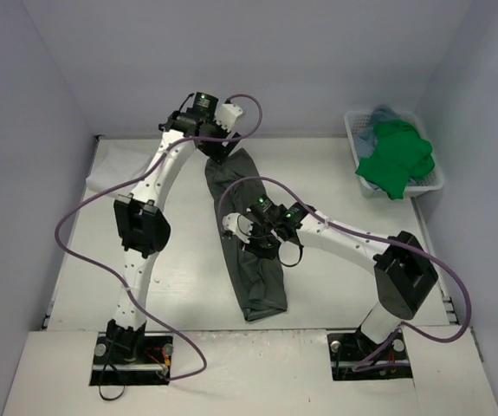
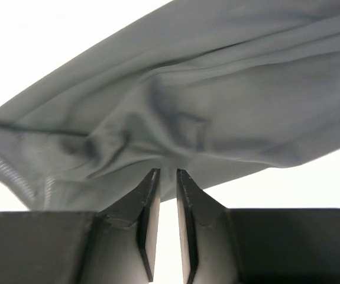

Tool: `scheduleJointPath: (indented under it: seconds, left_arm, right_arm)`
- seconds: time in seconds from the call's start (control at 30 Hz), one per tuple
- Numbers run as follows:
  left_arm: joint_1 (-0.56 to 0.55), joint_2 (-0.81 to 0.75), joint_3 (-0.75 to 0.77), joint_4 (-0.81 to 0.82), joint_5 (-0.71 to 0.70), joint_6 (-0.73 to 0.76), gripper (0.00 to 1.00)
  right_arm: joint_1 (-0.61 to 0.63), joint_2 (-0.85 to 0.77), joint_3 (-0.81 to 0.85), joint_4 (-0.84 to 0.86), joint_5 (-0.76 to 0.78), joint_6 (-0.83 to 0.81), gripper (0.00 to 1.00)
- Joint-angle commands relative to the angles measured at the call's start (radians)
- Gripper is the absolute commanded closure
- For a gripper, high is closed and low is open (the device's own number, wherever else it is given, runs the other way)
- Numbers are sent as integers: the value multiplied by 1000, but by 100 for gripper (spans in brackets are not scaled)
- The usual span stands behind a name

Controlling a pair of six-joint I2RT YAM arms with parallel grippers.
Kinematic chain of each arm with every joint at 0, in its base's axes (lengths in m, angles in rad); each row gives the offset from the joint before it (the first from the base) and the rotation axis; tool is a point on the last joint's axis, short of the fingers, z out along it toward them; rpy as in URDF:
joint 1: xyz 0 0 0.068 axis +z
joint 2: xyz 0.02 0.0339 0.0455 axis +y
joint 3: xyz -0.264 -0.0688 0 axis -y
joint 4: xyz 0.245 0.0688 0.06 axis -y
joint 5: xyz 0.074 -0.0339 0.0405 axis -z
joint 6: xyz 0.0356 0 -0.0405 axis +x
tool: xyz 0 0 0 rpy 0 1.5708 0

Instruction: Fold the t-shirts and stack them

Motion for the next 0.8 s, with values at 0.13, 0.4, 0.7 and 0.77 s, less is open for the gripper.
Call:
scheduleJointPath:
  seconds: [0.13, 0.4, 0.7, 0.77]
  left_arm:
    - [34, -292, -141, -1, 1, -11, 24]
    - [37, -392, -257, -1, 7, -14, 23]
    - [50, -383, -288, 0, 33, -15, 24]
    - [52, -383, -294, 3, 38, -14, 23]
  right_arm:
    - [110, -81, -104, -24, -29, 37, 84]
    - [168, -20, -124, -24, -27, 51, 74]
    - [187, 18, -116, -24, -27, 48, 68]
    - [190, 35, -119, -24, -34, 44, 70]
